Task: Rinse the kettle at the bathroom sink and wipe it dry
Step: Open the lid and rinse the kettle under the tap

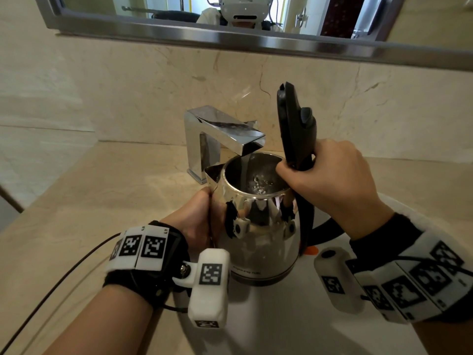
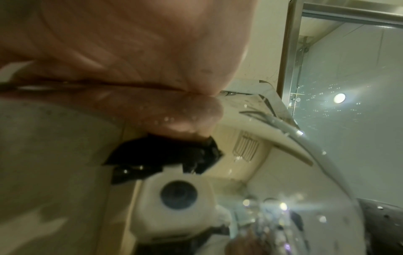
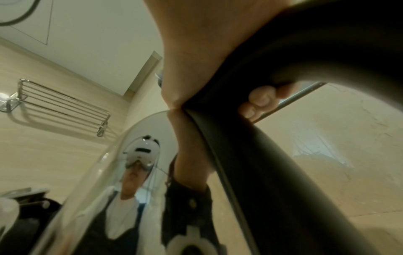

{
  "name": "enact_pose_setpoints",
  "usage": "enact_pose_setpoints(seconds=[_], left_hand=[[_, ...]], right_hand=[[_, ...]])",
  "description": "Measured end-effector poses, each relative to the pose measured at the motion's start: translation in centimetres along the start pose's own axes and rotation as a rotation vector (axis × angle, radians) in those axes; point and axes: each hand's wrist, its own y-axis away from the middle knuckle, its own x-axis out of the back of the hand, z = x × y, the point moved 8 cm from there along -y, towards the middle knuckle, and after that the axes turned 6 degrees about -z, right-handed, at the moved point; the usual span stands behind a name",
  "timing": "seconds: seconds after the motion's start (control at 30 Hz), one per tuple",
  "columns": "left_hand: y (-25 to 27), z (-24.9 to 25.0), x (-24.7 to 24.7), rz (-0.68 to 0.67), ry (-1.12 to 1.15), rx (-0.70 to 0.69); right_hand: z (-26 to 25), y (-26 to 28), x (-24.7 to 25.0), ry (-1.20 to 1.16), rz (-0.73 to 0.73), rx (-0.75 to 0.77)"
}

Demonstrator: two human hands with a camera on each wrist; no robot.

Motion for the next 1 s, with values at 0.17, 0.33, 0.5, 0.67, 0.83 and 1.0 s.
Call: enact_pose_setpoints(seconds=[0.17, 0.33, 0.5, 0.67, 0.83, 1.0], left_hand=[[0.0, 0.1, -0.5, -0.045, 0.021, -0.019], [0.5, 0.5, -1.2, -0.074, 0.007, -0.04], [0.5, 0.5, -0.9, -0.071, -0.03, -0.05], [0.6, 0.6, -0.9, -0.062, -0.044, -0.049], [1.0, 0.8, -1.6, -0.081, -0.039, -0.061], [1.2, 0.8, -2.1, -0.105, -0.049, -0.059]], right_hand=[[-0.3, 0.1, 0.2, -0.012, -0.005, 0.018], [-0.3, 0.1, 0.3, 0.007, -0.009, 0.003], [-0.2, 0.2, 0.3, 0.011, -0.018, -0.009], [-0.2, 0.2, 0.3, 0.008, -0.021, -0.017], [-0.3, 0.2, 0.3, -0.011, -0.038, -0.016], [-0.4, 0.3, 0.1, -0.008, -0.034, -0.003]])
